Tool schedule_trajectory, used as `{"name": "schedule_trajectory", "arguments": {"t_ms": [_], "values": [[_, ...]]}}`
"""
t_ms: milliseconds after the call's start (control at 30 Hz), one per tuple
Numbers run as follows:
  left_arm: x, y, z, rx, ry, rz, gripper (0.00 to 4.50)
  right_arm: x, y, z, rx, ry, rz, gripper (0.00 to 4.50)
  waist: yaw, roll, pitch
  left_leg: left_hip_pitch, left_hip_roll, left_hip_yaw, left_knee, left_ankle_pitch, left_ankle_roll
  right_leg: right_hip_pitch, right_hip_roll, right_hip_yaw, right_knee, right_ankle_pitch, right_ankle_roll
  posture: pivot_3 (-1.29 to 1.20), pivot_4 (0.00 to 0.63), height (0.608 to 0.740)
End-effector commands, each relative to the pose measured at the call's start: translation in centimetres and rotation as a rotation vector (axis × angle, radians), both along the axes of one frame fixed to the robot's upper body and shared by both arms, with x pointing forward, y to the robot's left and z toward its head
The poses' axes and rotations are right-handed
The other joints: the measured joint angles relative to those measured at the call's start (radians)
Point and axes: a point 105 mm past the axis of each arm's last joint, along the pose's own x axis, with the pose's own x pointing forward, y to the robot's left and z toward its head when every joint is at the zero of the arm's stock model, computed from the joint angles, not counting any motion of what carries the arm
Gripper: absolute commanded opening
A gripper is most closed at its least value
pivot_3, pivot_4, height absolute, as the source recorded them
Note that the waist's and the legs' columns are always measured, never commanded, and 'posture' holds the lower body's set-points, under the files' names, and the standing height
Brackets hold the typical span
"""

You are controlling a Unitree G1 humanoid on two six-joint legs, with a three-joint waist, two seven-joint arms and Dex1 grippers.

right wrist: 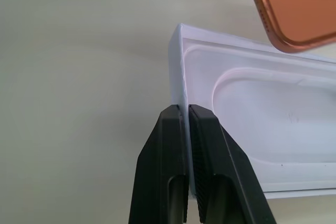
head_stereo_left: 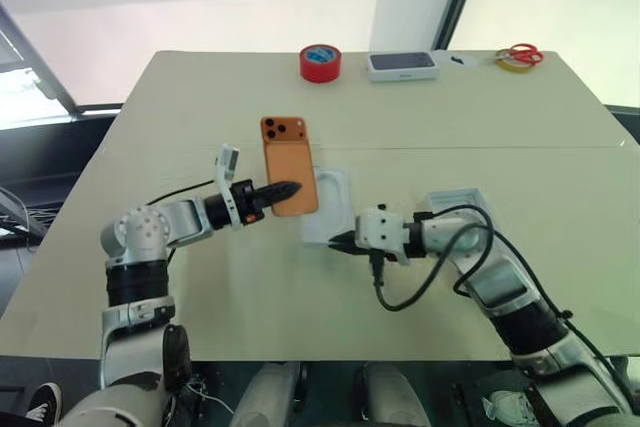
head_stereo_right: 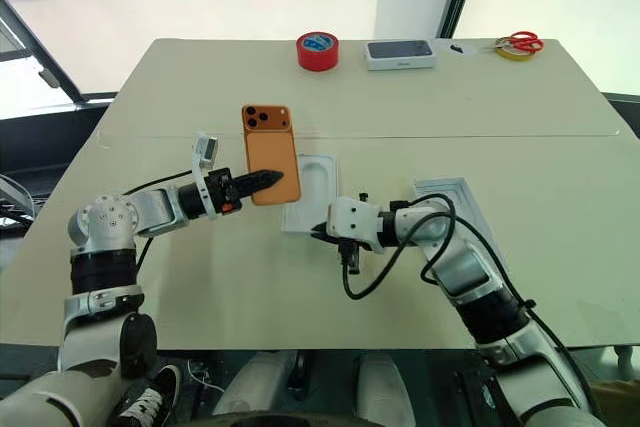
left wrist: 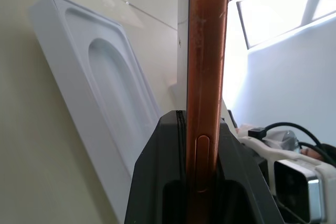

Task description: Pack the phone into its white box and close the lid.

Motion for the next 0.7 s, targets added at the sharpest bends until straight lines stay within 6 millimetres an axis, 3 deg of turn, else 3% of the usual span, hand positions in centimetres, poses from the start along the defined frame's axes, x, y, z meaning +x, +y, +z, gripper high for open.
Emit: {"name": "schedule_trajectory", "arguments": {"t_ms": [33,133,167,267,400,600,700], "values": [[0.0,-0.5,0.9,-0.035,-0.016,-0.031,0.00,0.6,0.5,0.5,0.011,-0.034,-0.007,0.06,0.000,0.000,0.000,0.000,0.000,0.000,0.000,0.000,0.000,0.000,0.000,0.000,0.000,0.000,0.000,0.00,0.150,0.740],[0.2,-0.8,0.6,-0.016,-0.018,-0.048,0.00,-0.1,0.8,0.7,0.040,-0.011,0.025,0.06,0.000,-0.001,0.001,0.000,0.000,0.000,0.000,0.000,0.000,0.000,0.000,0.000,0.001,0.000,0.000,0.00,0.150,0.740],[0.3,-0.8,0.6,-0.007,-0.022,-0.048,0.00,-0.2,0.8,0.7,0.045,-0.006,0.029,0.38,0.000,-0.001,0.001,0.000,0.000,0.000,0.000,0.000,0.000,0.000,0.000,0.000,0.001,0.000,0.000,0.00,0.150,0.740],[0.6,-0.9,0.1,0.002,-0.011,-0.055,0.00,-0.5,0.8,1.6,0.097,0.014,0.033,1.62,-0.001,-0.001,0.001,0.000,0.000,0.000,0.000,0.000,0.000,0.000,0.000,0.000,0.001,0.000,0.000,0.00,0.150,0.740],[0.6,-1.4,0.0,-0.017,0.002,-0.092,0.00,-0.8,-0.5,4.0,0.191,0.059,0.017,3.70,0.002,-0.001,0.001,0.000,0.000,0.000,0.000,0.000,0.000,0.000,0.000,0.000,0.001,0.000,0.000,0.00,0.150,0.740],[0.4,-2.7,-0.3,-0.033,0.036,-0.153,0.00,1.7,-5.4,4.3,0.126,0.021,-0.126,3.70,0.013,-0.001,0.001,0.000,0.000,0.000,0.000,0.000,0.000,0.000,0.000,0.000,0.001,0.000,0.000,0.00,0.150,0.740],[0.6,-3.3,-1.1,0.001,0.051,-0.151,0.00,2.4,-6.5,4.3,0.103,0.001,-0.154,3.70,0.016,-0.001,0.001,0.000,0.000,0.000,0.000,0.000,0.000,0.000,0.000,0.000,0.001,0.000,0.000,0.00,0.150,0.740]]}}
